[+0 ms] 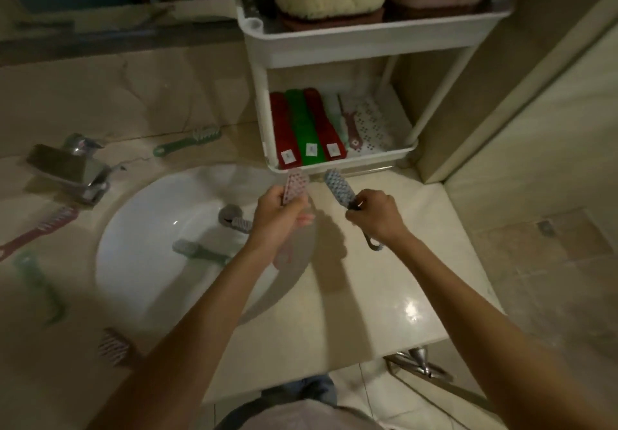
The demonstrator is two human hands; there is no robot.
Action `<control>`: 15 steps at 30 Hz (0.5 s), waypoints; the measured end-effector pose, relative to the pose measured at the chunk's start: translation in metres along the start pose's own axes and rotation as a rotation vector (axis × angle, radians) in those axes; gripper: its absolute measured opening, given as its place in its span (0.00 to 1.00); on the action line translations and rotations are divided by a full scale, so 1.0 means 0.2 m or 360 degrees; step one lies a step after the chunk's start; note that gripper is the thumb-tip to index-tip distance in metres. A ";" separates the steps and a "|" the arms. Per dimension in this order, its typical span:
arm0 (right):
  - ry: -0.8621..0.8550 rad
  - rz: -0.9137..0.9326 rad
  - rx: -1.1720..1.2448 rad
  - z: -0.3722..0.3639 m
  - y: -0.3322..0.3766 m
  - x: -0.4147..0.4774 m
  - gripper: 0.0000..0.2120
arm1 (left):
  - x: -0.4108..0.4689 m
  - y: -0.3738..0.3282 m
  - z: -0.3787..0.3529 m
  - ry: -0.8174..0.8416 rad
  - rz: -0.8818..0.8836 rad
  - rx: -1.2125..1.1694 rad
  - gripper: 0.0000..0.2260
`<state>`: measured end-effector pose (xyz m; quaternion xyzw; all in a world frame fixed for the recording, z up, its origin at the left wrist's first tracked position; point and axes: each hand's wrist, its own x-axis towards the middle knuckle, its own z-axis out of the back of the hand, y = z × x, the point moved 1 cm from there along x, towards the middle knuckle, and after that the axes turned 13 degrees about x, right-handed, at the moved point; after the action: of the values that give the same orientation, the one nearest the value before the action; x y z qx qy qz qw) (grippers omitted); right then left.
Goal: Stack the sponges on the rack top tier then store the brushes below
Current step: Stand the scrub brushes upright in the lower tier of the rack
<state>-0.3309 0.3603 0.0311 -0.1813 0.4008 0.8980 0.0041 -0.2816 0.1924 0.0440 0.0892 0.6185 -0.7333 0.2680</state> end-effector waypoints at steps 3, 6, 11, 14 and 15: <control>-0.0137 -0.0025 0.0033 0.17 -0.01 0.15 0.10 | 0.12 -0.19 -0.13 0.0174 -0.0133 -0.0012 0.05; -0.0266 -0.0026 -0.0016 0.27 0.00 0.33 0.12 | 0.26 -0.37 -0.23 0.0172 -0.0146 -0.0018 0.09; -0.0380 0.0012 -0.0088 0.32 0.11 0.66 0.16 | 0.48 -0.53 -0.31 0.0146 0.0061 -0.0141 0.13; -0.0267 -0.0038 -0.0162 0.30 0.13 0.82 0.17 | 0.58 -0.53 -0.32 0.0054 0.0165 -0.0047 0.07; -0.0224 -0.0063 -0.0148 0.28 0.12 0.86 0.18 | 0.61 -0.53 -0.32 0.0017 0.0186 0.0021 0.07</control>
<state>-0.5145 0.3607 0.0264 -0.1256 0.3538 0.9259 0.0415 -0.4493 0.2287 0.0642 0.1308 0.6088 -0.7199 0.3066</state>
